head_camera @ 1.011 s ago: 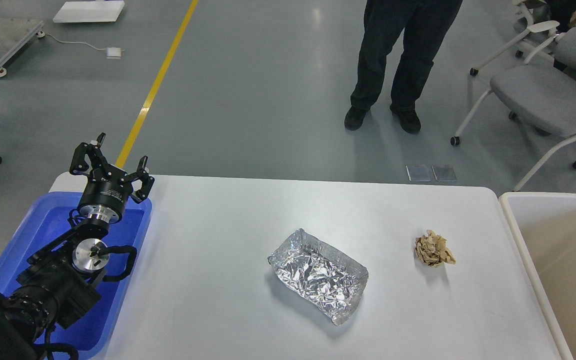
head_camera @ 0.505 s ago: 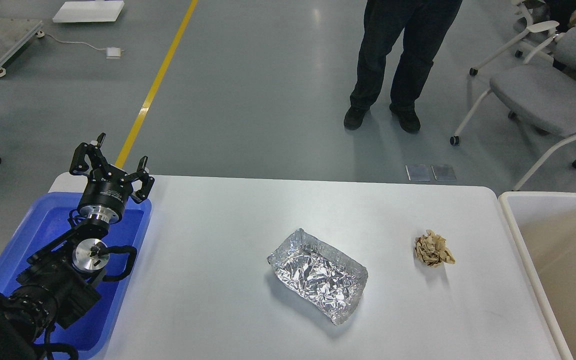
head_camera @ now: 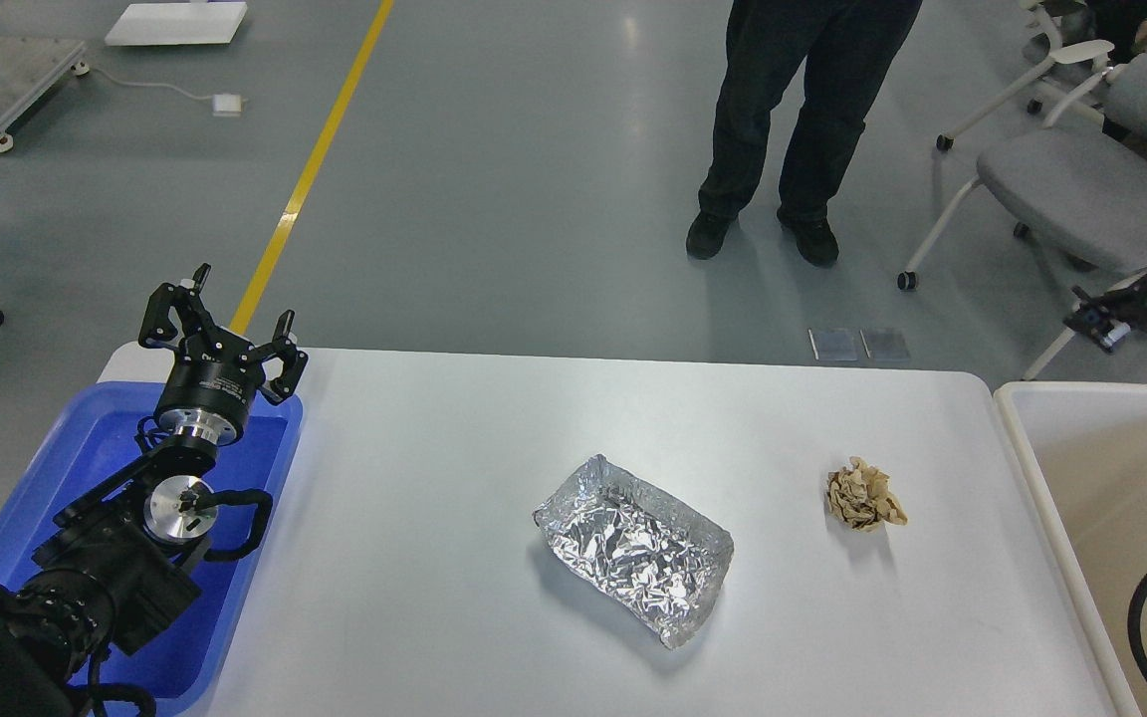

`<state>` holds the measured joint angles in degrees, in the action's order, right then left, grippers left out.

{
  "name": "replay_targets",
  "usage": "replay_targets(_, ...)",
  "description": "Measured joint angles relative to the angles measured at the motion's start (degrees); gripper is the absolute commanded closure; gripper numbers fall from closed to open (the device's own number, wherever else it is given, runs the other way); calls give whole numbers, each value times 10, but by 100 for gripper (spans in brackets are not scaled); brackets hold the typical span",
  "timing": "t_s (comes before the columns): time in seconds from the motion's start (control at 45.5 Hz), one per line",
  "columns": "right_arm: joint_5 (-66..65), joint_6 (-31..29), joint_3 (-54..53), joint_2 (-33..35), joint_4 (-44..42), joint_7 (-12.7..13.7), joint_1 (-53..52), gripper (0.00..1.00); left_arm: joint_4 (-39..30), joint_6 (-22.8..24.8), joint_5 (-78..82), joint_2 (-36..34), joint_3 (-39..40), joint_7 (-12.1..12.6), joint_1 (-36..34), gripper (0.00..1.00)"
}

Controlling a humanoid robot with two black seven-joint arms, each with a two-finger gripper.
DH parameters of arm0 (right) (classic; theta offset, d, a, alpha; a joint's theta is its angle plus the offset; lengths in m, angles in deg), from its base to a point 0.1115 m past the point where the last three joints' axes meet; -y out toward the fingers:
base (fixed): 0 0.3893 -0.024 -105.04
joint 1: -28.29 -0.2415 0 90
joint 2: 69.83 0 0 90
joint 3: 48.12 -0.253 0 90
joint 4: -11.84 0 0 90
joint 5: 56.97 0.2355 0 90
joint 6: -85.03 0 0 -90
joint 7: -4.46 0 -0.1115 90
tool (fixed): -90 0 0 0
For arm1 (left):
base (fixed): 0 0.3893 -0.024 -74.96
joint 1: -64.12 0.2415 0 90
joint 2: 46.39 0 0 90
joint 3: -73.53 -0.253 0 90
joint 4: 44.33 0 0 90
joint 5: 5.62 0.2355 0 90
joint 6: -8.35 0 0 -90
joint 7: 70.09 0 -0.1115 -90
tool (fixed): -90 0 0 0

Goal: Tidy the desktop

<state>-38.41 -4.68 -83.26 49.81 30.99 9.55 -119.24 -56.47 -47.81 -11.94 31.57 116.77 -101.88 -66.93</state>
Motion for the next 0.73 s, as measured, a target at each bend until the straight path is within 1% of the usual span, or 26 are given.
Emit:
replay_targets(0.264,10,-70,-37,-28,42,-1,-9,0,0,0,0,0,0,0,0,0)
replay_targets(0.396,24,-101,-74,-62,49,-2,7,0,0,0,0,0,0,0,0,0)
replay_targets(0.725,36,-142,-119,-161,56,-3,59,0,0,0,0,0,0,0,0,0)
